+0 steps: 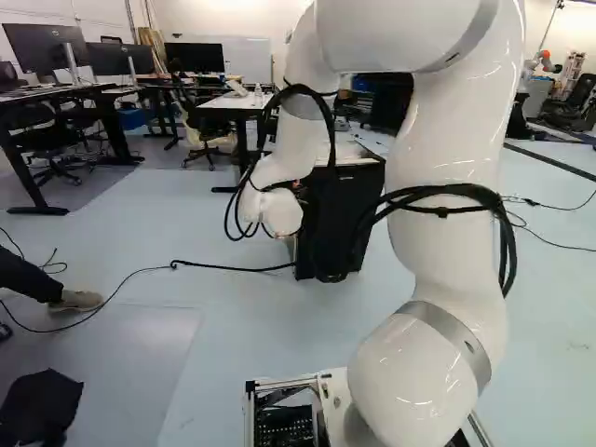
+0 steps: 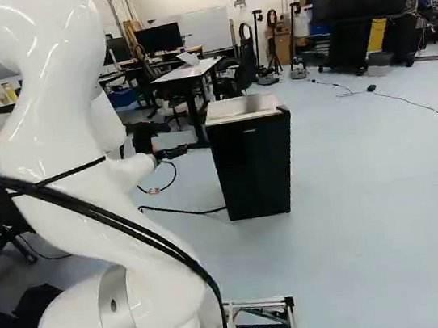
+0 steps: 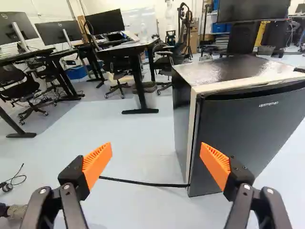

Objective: Open the fridge door

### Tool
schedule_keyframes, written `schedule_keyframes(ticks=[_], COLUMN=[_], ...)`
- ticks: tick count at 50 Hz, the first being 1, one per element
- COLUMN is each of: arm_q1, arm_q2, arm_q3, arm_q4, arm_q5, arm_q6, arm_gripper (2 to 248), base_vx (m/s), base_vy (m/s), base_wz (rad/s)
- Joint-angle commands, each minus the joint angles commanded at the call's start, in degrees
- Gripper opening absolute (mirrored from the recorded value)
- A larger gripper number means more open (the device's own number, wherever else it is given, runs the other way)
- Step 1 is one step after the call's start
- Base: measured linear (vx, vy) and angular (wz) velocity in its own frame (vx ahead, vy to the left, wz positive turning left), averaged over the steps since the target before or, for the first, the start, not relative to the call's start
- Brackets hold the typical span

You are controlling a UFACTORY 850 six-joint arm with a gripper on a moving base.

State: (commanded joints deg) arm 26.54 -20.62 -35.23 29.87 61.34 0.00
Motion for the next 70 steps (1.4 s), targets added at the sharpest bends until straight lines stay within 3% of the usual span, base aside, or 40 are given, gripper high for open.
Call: schedule_keyframes(ticks=[29, 47, 70], arm_q1=[2.95, 3.95, 4.54], arm_q2=[-10.46, -17.42, -23.39], arm_q3=[-8.94, -15.91, -24.64], arm_q4=[7.2, 11.15, 15.88], arm_q5=[3.96, 4.43, 4.44], arm_q6=[0.0, 0.0, 0.0], arm_gripper=[247, 247, 247], base_vx=[0.0, 0.0, 0.0], base_vy=[0.0, 0.0, 0.0], base_wz=[0.0, 0.0, 0.0])
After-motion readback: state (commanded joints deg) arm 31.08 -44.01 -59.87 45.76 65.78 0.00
